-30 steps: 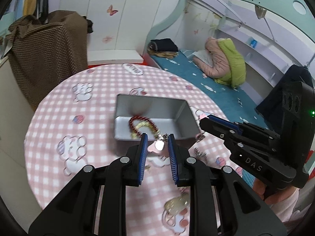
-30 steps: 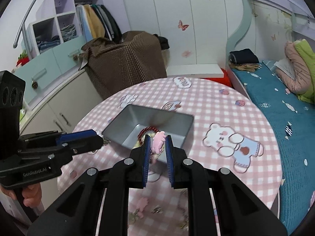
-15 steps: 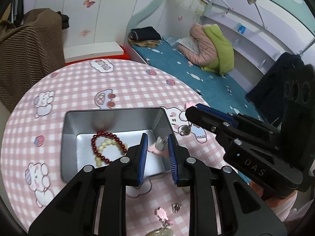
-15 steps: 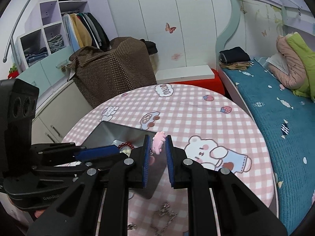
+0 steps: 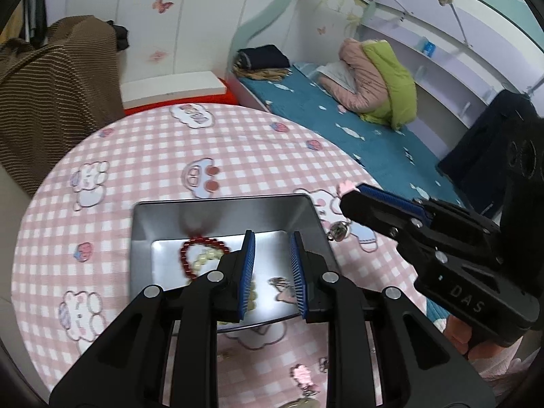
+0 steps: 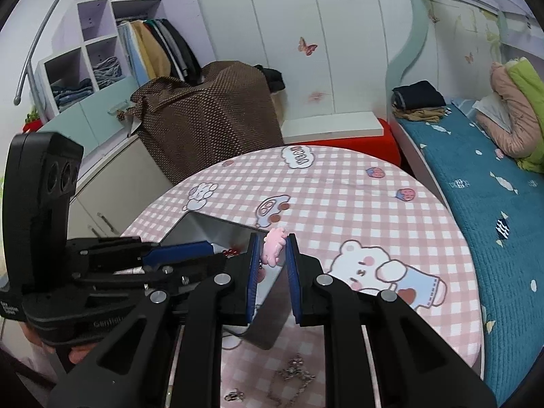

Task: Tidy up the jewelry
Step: 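Carry both charms over the grey box and open both tools to drop them, then move the left tool to the pale jade pendant and close on it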

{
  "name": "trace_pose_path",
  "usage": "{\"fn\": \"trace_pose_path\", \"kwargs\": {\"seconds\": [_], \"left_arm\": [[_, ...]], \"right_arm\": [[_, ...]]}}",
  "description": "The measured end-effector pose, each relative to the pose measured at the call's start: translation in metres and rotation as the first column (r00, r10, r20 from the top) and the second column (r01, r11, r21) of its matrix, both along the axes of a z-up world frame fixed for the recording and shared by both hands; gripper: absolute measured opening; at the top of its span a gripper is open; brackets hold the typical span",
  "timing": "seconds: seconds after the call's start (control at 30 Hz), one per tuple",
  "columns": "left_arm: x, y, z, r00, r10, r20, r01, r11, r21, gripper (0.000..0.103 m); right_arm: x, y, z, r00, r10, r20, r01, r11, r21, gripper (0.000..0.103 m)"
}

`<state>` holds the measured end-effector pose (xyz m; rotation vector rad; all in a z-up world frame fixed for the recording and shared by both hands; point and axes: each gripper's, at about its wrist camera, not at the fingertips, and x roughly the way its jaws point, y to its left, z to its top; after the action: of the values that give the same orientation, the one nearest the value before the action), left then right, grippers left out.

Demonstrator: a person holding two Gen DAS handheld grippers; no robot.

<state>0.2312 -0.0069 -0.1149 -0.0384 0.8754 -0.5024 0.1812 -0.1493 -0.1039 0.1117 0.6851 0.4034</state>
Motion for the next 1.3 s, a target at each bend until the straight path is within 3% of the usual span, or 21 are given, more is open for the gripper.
{"fn": "trace_pose_path", "kwargs": {"seconds": [0.23, 0.3, 0.37, 0.83, 1.0, 1.3], "left_arm": [[-0.005, 0.018, 0.002, 0.999, 0.051, 0.006, -0.051, 0.999, 0.010, 0.022], [-0.008, 0.022, 0.003, 0.998, 0.059, 0.010, -0.059, 0.998, 0.011, 0.023], [-0.010, 0.023, 0.004, 0.998, 0.061, 0.012, -0.061, 0.998, 0.009, 0.030], [-0.034, 0.033, 0.016, 0.995, 0.085, 0.051, -0.085, 0.996, 0.011, 0.032], [-0.048, 0.043, 0.019, 0.992, 0.110, 0.066, -0.111, 0.994, 0.011, 0.040], [-0.071, 0.058, 0.012, 0.986, 0.162, 0.044, -0.164, 0.986, 0.026, 0.040]], "right_arm": [[-0.004, 0.017, -0.003, 0.999, 0.043, -0.021, -0.043, 0.999, -0.023, 0.016], [-0.005, 0.017, -0.003, 1.000, 0.022, -0.021, -0.023, 0.999, -0.036, 0.028], [-0.006, 0.014, 0.000, 1.000, 0.007, -0.012, -0.007, 0.999, -0.036, 0.037], [-0.025, 0.008, 0.009, 0.999, -0.034, 0.010, 0.035, 0.998, -0.051, 0.043], [-0.037, 0.008, 0.011, 0.999, -0.044, 0.017, 0.045, 0.998, -0.054, 0.047], [-0.054, 0.010, 0.004, 0.999, -0.047, -0.003, 0.047, 0.997, -0.059, 0.050]]}}
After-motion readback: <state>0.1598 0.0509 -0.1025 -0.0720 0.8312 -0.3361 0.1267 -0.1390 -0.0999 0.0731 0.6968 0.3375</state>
